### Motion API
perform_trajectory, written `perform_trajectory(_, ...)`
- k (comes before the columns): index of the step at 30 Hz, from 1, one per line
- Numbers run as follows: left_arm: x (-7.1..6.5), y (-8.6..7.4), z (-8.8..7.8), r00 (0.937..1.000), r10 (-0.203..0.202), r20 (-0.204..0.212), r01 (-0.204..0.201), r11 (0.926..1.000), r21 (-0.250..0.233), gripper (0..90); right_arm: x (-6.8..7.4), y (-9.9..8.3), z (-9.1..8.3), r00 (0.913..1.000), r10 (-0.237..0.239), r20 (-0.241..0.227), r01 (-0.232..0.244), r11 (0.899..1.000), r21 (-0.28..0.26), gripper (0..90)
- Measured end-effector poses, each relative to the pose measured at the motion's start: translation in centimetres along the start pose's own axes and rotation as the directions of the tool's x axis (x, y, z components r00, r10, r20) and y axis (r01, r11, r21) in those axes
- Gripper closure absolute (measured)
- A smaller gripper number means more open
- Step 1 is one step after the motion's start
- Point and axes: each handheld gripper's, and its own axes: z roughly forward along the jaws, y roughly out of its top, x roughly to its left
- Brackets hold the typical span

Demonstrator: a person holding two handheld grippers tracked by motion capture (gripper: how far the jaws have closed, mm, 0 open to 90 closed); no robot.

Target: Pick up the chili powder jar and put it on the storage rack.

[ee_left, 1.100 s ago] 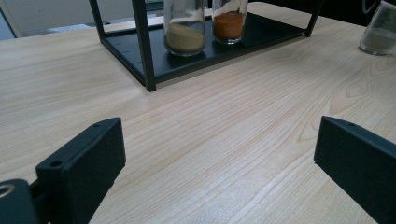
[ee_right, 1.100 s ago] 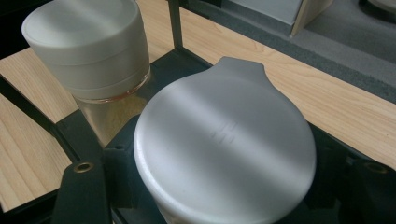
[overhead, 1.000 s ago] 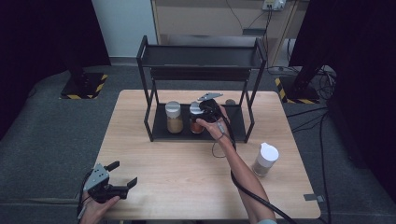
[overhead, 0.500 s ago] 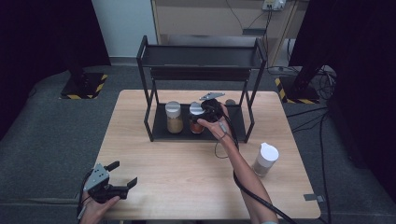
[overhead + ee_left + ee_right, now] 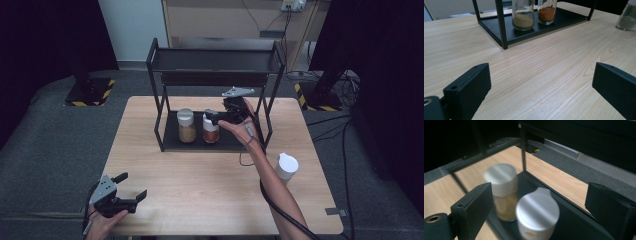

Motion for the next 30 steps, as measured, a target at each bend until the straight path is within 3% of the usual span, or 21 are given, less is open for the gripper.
perform_trajectory(10,0.0,0.0,0.0,1.0000,-0.002,0.002,0.002,1.0000,-0.001,0.8,1.1,1.0,-5.6,0.9975,-0.059,-0.039,0.057,0.997,-0.051,9.1)
perform_trajectory(21,0.0,0.0,0.1,1.0000,0.000,0.007,0.000,1.0000,0.001,0.8,2.7,-0.8,-11.6,0.9925,-0.107,-0.060,0.101,0.991,-0.093,9.6)
perform_trajectory(30,0.0,0.0,0.1,1.0000,0.001,0.010,-0.001,1.0000,0.001,0.8,4.0,-2.9,-15.6,0.9908,-0.127,-0.048,0.121,0.986,-0.112,8.4)
